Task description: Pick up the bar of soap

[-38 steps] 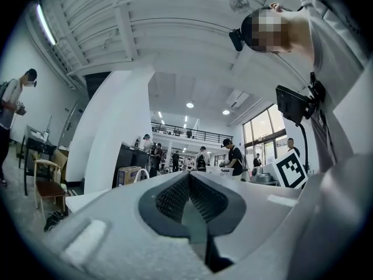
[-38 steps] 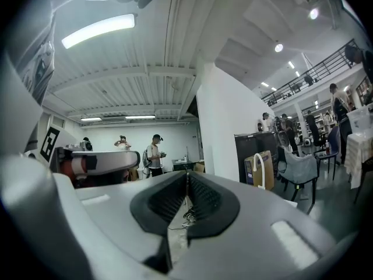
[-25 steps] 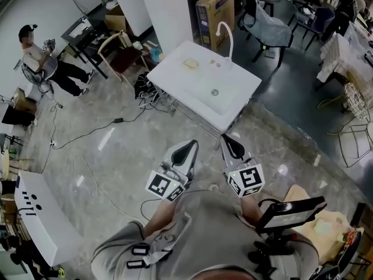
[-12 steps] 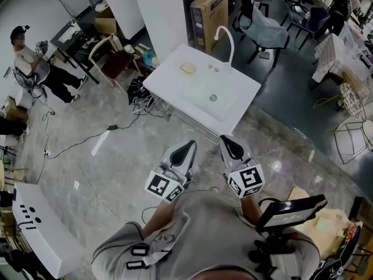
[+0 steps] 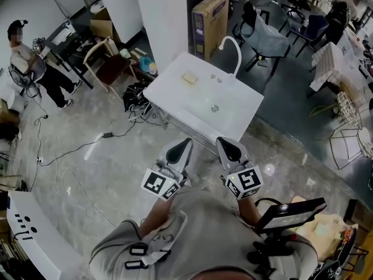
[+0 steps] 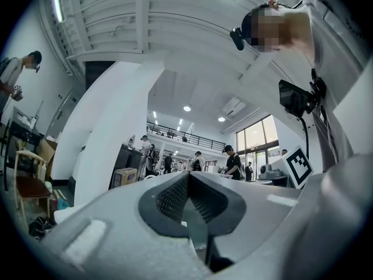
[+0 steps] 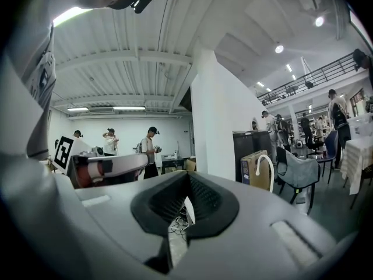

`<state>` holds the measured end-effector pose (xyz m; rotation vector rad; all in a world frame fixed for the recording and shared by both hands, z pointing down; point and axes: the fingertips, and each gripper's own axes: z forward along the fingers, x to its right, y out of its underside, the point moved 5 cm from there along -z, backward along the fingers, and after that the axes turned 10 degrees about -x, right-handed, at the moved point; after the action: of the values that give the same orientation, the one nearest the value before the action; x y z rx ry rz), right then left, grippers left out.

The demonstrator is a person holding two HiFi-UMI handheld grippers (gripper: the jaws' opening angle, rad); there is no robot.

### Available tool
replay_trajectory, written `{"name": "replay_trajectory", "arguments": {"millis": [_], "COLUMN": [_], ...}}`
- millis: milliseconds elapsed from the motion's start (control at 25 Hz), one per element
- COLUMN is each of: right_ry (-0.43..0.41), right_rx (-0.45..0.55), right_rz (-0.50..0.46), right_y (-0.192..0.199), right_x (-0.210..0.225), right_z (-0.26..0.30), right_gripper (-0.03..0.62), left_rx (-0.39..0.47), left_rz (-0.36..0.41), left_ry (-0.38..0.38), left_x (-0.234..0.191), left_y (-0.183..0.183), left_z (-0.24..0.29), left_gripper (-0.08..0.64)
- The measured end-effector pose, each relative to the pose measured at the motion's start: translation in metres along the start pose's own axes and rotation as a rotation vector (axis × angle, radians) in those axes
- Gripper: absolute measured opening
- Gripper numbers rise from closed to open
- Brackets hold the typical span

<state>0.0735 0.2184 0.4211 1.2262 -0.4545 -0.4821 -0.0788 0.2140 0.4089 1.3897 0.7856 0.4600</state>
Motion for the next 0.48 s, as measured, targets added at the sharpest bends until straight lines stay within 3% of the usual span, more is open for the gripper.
{"name": "replay_trajectory", "arguments": {"millis": [480], "right_ry": [0.041], "right_rx": [-0.025], "right_rz": [0.027], "right_y": [-0.003], "right_x": [-0.025], "right_z": [0.063], "right_gripper": [0.002], "left_rx": [-0.022], "left_rz": [-0.008], "left_ry": [0.052], "left_x": [-0.073], "left_y": [0.002], "left_z": [-0.008], "left_gripper": [-0.012]}}
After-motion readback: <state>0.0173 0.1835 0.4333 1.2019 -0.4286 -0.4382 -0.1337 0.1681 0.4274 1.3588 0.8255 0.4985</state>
